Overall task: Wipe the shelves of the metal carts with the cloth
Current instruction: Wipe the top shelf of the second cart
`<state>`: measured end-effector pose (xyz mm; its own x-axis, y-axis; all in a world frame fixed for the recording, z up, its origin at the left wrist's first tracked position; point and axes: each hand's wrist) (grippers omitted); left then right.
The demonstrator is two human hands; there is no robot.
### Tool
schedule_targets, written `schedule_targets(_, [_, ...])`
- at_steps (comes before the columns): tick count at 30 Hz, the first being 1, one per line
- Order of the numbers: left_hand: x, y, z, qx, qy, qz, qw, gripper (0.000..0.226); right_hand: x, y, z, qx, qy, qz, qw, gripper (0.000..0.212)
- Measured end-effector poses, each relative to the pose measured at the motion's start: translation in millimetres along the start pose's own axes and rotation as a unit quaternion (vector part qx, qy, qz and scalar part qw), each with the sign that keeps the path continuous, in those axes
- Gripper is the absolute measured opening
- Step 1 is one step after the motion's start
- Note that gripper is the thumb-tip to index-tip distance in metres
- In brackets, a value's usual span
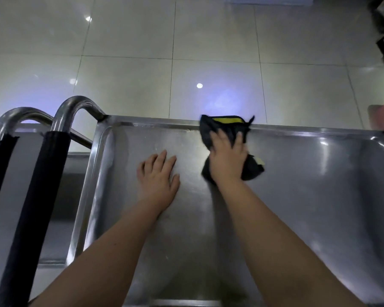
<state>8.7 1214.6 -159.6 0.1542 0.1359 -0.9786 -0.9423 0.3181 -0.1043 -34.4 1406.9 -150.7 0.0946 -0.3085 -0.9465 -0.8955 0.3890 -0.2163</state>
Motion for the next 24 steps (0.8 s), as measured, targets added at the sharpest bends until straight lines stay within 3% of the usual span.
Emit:
schedule_targets(4, [4.3, -3.1, -2.2, -0.007, -0.008, 0.017, 1.000, 0.057, 20.1, -23.3, -70.8, -0.168, -0.050, -0.061, 0.983, 0.048])
schedule_targets(8, [5.8, -11.1, -6.5, -0.011, -0.034, 0.038, 0.999, 0.055, 19.9, -17.3, -66.0, -0.201, -0.046, -0.070, 0.976, 0.045])
schedule_targets(13, [2.5, -10.2, -6.2, -0.012, -0.051, 0.039, 0.998, 0.053, 0.8, -3.1, 20.0, -0.048, 0.008, 0.013, 0.999, 0.046])
schedule_targets(18, [-4.9, -12.4, -5.6, -0.010, -0.063, 0.023, 0.998, 0.056, -24.1, 7.4, 110.1, 0.158, 0.068, 0.087, 0.981, 0.045])
schedule_targets(24, [-21.1, -14.0, -19.6, 0.044, -0.051, -0.013, 0.998, 0.047, -23.7, 7.2, 99.7, 0.189, 0.037, 0.068, 0.979, 0.044])
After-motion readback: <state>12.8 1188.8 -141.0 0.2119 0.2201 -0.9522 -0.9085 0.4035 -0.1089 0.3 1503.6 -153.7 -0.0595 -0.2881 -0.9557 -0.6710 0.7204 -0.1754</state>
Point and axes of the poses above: each hand's wrist, its own y-axis towards the middle knuckle, its own x-axis out of the palm, z = x × y, and after that the axes turned 9 degrees about x, right-handed
